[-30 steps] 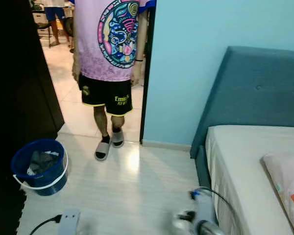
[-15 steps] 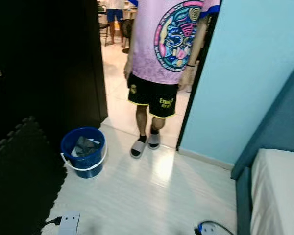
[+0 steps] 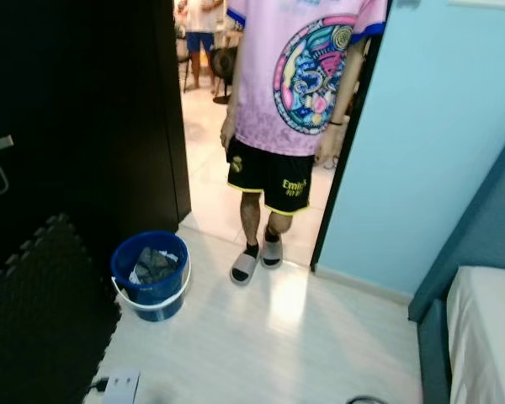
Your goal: Clean up the room
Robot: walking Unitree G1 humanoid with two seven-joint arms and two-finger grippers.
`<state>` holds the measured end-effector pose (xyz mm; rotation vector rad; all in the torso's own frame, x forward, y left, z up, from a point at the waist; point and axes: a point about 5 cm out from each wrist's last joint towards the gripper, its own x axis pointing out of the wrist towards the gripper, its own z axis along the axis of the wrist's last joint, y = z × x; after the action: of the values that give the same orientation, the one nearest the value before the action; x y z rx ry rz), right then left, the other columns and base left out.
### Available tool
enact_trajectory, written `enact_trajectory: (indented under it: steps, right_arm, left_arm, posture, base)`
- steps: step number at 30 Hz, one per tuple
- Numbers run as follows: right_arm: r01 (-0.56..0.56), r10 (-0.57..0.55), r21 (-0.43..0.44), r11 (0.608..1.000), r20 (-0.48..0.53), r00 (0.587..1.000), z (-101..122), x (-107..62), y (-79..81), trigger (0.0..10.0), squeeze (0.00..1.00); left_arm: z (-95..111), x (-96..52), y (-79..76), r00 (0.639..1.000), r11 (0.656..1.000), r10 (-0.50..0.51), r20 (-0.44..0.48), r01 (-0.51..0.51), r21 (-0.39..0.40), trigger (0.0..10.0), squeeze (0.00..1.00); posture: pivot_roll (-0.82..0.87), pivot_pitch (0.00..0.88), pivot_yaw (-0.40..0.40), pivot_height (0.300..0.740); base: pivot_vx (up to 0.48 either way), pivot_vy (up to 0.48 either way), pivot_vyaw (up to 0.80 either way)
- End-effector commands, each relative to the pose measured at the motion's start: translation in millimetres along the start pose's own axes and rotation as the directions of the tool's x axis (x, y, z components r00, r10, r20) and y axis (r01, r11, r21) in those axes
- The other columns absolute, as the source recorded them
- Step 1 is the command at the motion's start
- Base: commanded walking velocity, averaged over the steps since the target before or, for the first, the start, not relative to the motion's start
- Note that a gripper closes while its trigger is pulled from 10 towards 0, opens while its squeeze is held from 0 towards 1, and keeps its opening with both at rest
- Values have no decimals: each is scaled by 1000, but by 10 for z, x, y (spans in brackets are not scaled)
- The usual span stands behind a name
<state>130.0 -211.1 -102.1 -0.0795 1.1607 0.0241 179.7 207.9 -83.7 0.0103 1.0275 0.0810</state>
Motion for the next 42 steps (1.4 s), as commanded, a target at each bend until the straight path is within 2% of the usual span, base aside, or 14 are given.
enact_trajectory:
  steps: [1, 12, 28, 30, 36, 42]
  right_arm:
    - [-15, 15, -14, 1000, 22, 1000, 88, 17, 65, 10000, 0]
    - [5, -5, -13, 1000, -20, 1000, -36, 13, 102, 10000, 0]
    - [1, -1, -14, 1000, -25, 1000, -70, -6, 3, 10000, 0]
    - [-22, 21, -43, 999, -28, 999, -85, -11, 2, 10000, 0]
    - [-28, 26, -55, 998, -33, 999, -99, -12, 8, 10000, 0]
    - [-13, 8, -88, 996, -52, 999, -129, 11, 186, 10000, 0]
  left_arm:
    - [-41, -7, 32, 1000, 1000, 6, -15, -6, 3, 10000, 0]
    - [-49, -9, 40, 1000, 1000, 3, -19, -3, 1, 10000, 0]
    - [-29, -9, 52, 1000, 1000, -9, -11, 9, 9, 10000, 0]
    - [-25, -9, 54, 1000, 1000, -9, -8, 9, 7, 10000, 0]
    - [-22, -9, 55, 1000, 1000, -9, -6, 9, 8, 10000, 0]
    - [-4, -10, 57, 1000, 1000, -16, 13, 16, -6, 10000, 0]
  posture:
    - [27, 0, -66, 740]
    - [30, 0, -65, 740]
    - [34, 0, -58, 740]
    - [37, 0, -59, 740]
    - [38, 0, -57, 740]
    - [38, 0, -55, 740]
  base:
    - [480, 0, 712]
    - [480, 0, 65]
    - [480, 0, 0]
    - [480, 0, 591]
    - [480, 0, 714]
    - [379, 0, 241]
